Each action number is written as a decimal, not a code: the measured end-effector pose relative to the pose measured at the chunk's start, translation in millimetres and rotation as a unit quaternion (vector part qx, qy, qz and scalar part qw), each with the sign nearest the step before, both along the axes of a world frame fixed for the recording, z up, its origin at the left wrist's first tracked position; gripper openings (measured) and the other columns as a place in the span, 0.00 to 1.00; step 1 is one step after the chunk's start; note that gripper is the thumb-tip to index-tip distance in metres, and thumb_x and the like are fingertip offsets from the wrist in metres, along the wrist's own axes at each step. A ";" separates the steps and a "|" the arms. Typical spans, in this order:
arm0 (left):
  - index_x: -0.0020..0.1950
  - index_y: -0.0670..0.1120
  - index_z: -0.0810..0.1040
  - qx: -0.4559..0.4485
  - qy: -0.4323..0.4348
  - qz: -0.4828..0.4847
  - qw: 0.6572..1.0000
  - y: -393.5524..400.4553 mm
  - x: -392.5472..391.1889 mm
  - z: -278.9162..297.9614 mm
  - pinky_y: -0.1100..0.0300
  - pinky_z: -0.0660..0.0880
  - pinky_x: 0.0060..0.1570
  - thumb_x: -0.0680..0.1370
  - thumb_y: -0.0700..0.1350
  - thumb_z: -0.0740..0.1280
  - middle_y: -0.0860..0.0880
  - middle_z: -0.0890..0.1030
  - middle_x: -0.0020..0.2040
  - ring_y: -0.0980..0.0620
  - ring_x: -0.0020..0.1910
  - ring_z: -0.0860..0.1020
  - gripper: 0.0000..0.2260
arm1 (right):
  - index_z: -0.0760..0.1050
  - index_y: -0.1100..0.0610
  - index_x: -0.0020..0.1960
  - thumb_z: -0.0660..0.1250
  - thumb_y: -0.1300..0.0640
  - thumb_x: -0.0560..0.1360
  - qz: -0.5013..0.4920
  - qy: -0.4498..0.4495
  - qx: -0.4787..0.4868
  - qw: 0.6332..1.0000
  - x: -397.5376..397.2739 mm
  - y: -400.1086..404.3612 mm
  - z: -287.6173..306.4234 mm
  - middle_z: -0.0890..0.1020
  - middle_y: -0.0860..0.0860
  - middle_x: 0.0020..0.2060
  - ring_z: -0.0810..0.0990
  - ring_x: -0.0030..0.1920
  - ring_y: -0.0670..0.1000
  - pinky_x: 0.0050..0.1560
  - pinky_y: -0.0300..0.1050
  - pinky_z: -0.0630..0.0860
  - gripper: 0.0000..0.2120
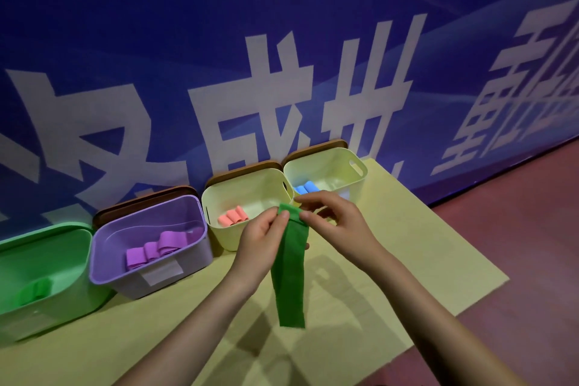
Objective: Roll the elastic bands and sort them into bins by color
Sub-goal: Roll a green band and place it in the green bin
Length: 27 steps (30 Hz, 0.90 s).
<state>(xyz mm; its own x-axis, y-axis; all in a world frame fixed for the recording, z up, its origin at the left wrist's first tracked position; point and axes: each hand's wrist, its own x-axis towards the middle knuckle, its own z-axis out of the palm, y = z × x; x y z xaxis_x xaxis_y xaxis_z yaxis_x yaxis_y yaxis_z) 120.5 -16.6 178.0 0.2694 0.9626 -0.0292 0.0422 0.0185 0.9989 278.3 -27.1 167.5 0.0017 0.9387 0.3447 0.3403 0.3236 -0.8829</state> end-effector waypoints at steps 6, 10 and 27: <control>0.45 0.41 0.79 0.073 0.062 -0.007 0.995 4.9 1.0 -20.0 0.49 0.72 0.42 0.72 0.60 0.62 0.35 0.78 0.41 0.48 0.40 0.76 0.22 | 0.82 0.53 0.45 0.71 0.63 0.73 -0.040 0.006 -0.027 0.999 -4.8 -2.8 -9.1 0.83 0.46 0.40 0.80 0.42 0.50 0.46 0.49 0.78 0.06; 0.46 0.41 0.81 -0.001 0.026 -0.001 1.000 2.6 5.4 -24.1 0.52 0.70 0.46 0.72 0.57 0.65 0.32 0.79 0.46 0.48 0.44 0.76 0.20 | 0.81 0.55 0.43 0.70 0.65 0.72 -0.045 -0.037 0.005 0.998 0.7 -6.4 -9.3 0.81 0.46 0.38 0.78 0.40 0.47 0.43 0.43 0.77 0.06; 0.42 0.39 0.78 -0.047 -0.040 0.088 0.994 -17.1 17.9 -37.2 0.54 0.67 0.44 0.80 0.41 0.63 0.42 0.75 0.39 0.49 0.41 0.72 0.09 | 0.82 0.55 0.53 0.67 0.57 0.76 0.013 -0.089 0.039 0.995 17.2 -17.3 -18.8 0.80 0.48 0.44 0.79 0.46 0.45 0.46 0.37 0.75 0.09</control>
<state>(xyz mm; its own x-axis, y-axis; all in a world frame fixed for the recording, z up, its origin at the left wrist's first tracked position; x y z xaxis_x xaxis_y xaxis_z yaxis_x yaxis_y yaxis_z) 138.4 -33.7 140.7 0.1016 0.9891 -0.1061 -0.0491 0.1115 0.9925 295.5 -44.4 148.7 -0.0887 0.9081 0.4094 0.4794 0.3991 -0.7815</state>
